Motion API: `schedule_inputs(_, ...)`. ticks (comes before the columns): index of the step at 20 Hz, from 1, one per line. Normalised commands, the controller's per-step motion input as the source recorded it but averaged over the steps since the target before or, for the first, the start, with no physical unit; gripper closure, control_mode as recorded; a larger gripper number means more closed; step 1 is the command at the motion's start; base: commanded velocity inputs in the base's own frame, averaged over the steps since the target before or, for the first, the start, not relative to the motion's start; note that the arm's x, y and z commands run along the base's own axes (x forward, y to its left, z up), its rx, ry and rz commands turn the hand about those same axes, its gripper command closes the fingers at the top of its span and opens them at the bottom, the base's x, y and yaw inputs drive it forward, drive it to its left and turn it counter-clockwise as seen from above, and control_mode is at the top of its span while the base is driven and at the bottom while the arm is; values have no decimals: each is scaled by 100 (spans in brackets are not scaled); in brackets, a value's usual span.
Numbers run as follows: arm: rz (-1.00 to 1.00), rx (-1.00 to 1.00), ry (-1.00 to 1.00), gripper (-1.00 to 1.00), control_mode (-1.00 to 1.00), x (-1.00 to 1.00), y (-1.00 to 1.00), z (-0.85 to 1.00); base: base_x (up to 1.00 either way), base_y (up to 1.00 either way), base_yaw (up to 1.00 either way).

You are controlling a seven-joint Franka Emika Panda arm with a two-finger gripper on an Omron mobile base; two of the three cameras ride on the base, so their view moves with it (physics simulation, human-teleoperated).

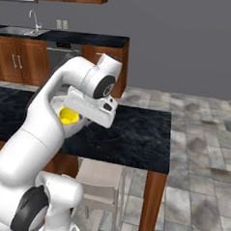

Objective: Place the cup inside the bowl on the dining table and move the bowl to any counter.

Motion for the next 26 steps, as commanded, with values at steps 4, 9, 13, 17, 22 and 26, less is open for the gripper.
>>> schedule_inputs(4,0,-3,3,100,-100,-12,0,6,0,0,0)
schedule_inputs(9,0,0,0,100,-100,0,0,0,0,0,0)
schedule_inputs(13,0,0,0,100,-100,0,0,0,0,0,0)
schedule_inputs(17,0,0,0,100,-100,0,0,0,0,0,0)
schedule_inputs(22,0,0,0,100,-100,0,0,0,0,0,0)
schedule_inputs(26,0,0,0,100,100,0,0,0,-5,0,0)
